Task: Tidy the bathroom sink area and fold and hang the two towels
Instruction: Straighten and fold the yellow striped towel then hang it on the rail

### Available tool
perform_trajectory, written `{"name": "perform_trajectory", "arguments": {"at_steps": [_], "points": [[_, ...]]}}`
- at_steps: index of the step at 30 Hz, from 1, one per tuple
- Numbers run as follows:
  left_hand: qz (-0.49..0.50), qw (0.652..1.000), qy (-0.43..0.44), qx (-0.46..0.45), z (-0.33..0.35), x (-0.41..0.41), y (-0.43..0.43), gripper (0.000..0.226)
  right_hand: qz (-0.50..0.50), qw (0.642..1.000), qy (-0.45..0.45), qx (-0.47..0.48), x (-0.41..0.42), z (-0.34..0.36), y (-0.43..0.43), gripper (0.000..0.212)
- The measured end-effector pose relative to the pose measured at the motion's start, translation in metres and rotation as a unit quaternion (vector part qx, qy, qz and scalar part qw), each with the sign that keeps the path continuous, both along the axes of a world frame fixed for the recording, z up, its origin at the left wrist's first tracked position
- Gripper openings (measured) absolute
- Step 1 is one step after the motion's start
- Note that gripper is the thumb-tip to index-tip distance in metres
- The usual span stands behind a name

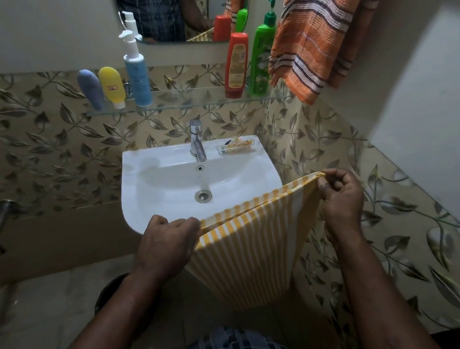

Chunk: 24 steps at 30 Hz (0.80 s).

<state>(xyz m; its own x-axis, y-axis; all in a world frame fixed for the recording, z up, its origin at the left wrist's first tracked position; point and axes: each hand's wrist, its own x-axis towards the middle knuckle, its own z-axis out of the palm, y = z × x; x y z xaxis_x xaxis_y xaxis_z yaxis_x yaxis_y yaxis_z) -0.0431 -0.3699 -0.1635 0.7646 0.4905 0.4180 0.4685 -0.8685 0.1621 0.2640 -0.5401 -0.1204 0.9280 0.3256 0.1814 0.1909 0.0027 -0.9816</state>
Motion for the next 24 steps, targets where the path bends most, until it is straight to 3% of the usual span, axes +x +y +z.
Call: {"name": "perform_trajectory", "arguments": {"at_steps": [5,10,15,20,24], "points": [[0.095,0.985,-0.096,-0.105,0.003,0.001,-0.002,0.018,0.023,1.0,-0.015,0.002,-0.003,0.004,-0.003,0.023],[0.139,0.969,-0.148,-0.143,0.003,0.005,0.003,0.028,0.038,0.999,-0.027,0.002,-0.004,0.0,-0.005,0.022],[0.143,0.975,-0.144,-0.087,-0.001,0.002,0.009,0.021,0.029,0.999,-0.042,-0.005,-0.005,-0.004,-0.003,0.031],[0.082,0.988,-0.115,-0.06,-0.013,-0.005,0.012,0.014,0.004,0.999,-0.032,-0.004,-0.001,-0.006,-0.005,0.034],[0.042,0.996,-0.074,0.007,-0.018,-0.014,0.021,0.027,0.004,0.998,-0.06,-0.015,0.002,-0.004,-0.005,0.028]]}}
